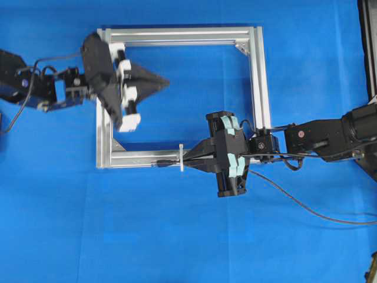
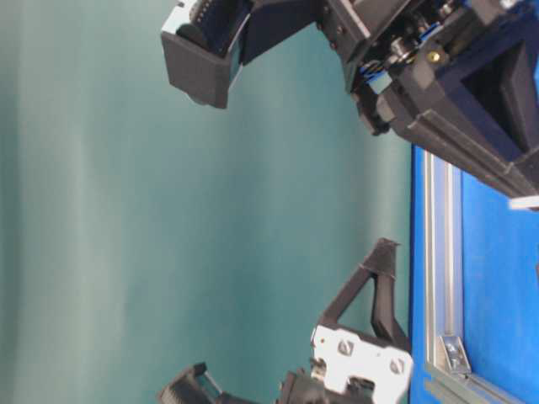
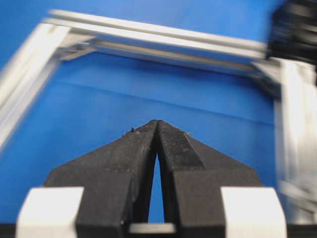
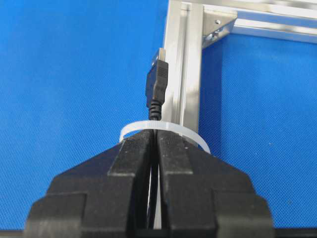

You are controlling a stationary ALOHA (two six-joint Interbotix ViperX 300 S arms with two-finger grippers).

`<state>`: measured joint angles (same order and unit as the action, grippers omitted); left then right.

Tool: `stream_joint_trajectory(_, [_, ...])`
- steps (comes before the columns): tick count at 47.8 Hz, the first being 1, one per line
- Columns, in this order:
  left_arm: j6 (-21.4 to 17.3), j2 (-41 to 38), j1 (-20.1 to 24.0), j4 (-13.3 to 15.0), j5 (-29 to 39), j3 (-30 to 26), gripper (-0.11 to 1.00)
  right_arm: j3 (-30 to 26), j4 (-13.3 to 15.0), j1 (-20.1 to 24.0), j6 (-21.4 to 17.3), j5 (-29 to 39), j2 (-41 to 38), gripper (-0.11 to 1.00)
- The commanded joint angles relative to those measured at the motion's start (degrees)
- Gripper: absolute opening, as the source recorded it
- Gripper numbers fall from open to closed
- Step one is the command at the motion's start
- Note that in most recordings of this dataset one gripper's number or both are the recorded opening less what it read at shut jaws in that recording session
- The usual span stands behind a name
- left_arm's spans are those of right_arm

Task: Insert the wire through the string loop located in the center.
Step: 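Move the open left gripper to the plug emerging from the loop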

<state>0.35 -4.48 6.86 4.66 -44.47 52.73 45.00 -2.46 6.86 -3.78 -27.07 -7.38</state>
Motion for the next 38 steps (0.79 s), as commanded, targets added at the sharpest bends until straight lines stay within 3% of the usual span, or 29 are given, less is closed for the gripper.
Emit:
stream_joint_trajectory(1, [0.1,1.8,-2.5,-0.2,-0.5,-0.1,0.0,-0.8,-0.2,-0.2,0.0,-0.2,0.7,-0.03])
stream_joint_trajectory(24, [3.8,2.1,-17.5,-0.2,-0.3,-0.2,0.0,-0.5,-0.2,-0.2,0.0,-0.2,0.7,-0.03])
stream_joint_trajectory(38, [5.3,2.0,-18.5,-0.1,0.4,-0.5,0.0,-0.5,-0.2,-0.2,0.0,0.4,0.7,-0.03])
